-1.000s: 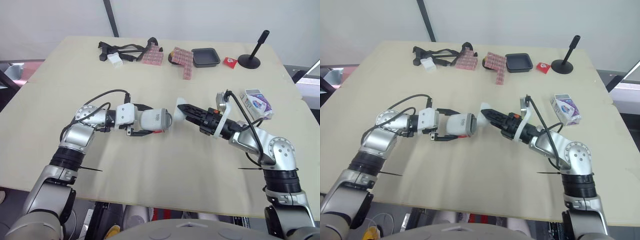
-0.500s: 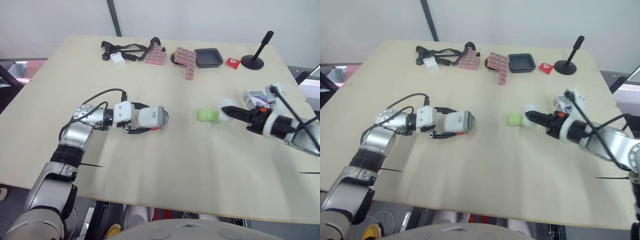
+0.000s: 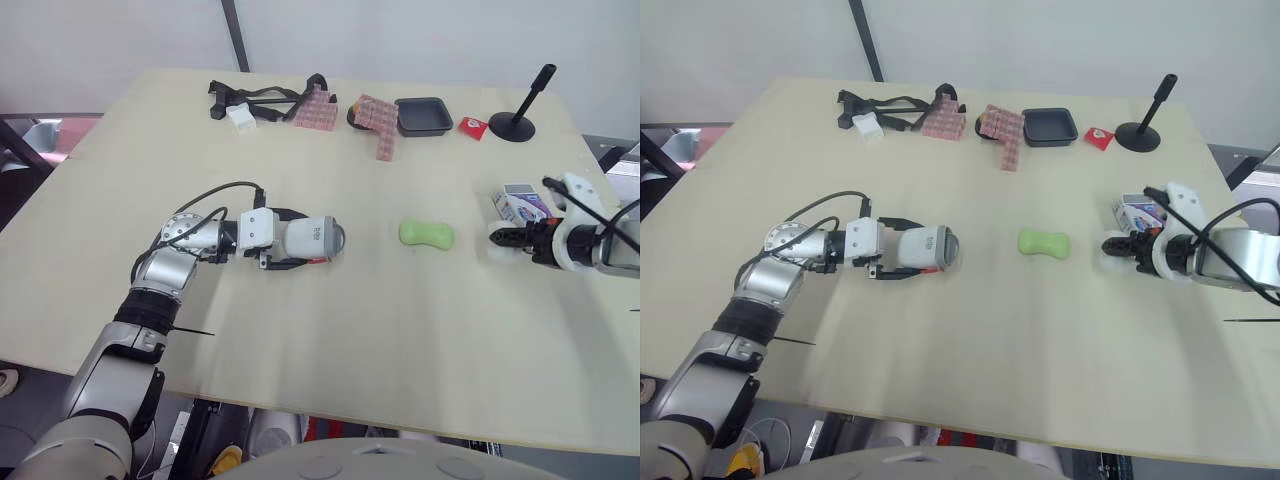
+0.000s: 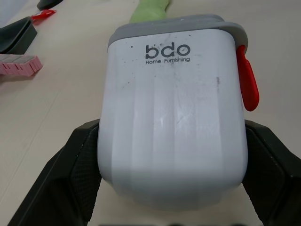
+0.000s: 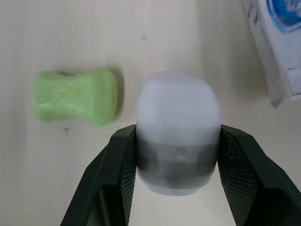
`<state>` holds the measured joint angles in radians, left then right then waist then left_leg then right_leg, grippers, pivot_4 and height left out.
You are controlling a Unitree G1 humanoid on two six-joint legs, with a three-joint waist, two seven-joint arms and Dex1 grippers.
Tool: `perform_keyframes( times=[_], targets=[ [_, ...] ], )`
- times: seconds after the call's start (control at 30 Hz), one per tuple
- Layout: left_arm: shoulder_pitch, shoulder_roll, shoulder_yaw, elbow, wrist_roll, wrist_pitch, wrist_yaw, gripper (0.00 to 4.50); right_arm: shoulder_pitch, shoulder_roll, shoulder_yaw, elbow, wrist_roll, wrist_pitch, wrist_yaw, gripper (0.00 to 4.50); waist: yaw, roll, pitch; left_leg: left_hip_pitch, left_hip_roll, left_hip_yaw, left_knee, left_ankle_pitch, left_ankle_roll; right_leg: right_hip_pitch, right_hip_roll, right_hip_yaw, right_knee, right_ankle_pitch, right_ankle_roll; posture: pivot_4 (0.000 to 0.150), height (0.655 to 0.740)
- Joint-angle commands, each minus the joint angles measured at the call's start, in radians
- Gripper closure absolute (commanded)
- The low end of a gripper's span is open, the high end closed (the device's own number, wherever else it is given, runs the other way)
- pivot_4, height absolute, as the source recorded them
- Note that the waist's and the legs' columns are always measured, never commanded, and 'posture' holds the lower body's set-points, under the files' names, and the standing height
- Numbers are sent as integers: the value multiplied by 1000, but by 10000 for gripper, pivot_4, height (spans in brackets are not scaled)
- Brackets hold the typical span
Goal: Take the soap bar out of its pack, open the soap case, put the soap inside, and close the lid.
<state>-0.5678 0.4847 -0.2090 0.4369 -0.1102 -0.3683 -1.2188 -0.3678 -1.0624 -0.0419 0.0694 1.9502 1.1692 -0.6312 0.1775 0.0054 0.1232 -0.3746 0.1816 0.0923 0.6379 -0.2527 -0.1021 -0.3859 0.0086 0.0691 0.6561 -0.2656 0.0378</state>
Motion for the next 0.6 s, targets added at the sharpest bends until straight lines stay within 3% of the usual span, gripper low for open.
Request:
perform_keyframes(
  times=[0.03, 0.07, 0.2, 0.23, 0.47, 0.6],
  targets=[
    [-11, 10, 14, -15, -2, -16, 12, 10140, -52, 15, 8, 22, 22, -8, -41, 19746, 3, 0, 0, 0, 0, 0, 0, 0, 0, 0, 0, 0, 0, 0, 0, 1500, 7400],
    [-11, 10, 14, -16, -1, -16, 13, 10140, -62, 20, 14, 27, 22, -5, -42, 14363, 3, 1, 0, 0, 0, 0, 0, 0, 0, 0, 0, 0, 0, 0, 0, 1500, 7400],
    [-11, 12, 16, -15, -2, -16, 14, 10140, -74, 24, 19, 25, 14, 1, -36, 1742, 11, 0, 0, 0, 0, 0, 0, 0, 0, 0, 0, 0, 0, 0, 0, 1500, 7400],
    [-10, 12, 15, -15, -1, -16, 15, 10140, -71, 14, 11, 20, 17, 6, -31, 473, 12, 0, 0, 0, 0, 0, 0, 0, 0, 0, 0, 0, 0, 0, 0, 1500, 7400],
    [-12, 7, 11, -8, 1, -22, 16, 10140, -57, -104, -19, -137, -19, 98, 119, 473, 17, 1, 1, 0, 0, 0, 0, -1, 0, 0, 0, 0, -1, 0, 0, 1500, 7400],
    [-16, 8, 11, -4, -1, -22, 13, 10140, -16, -157, -101, -332, -173, 133, 427, 473, 15, 1, 1, 1, 1, 0, 0, -1, -1, 1, 1, 0, -2, 0, 0, 1500, 7400]
  ],
)
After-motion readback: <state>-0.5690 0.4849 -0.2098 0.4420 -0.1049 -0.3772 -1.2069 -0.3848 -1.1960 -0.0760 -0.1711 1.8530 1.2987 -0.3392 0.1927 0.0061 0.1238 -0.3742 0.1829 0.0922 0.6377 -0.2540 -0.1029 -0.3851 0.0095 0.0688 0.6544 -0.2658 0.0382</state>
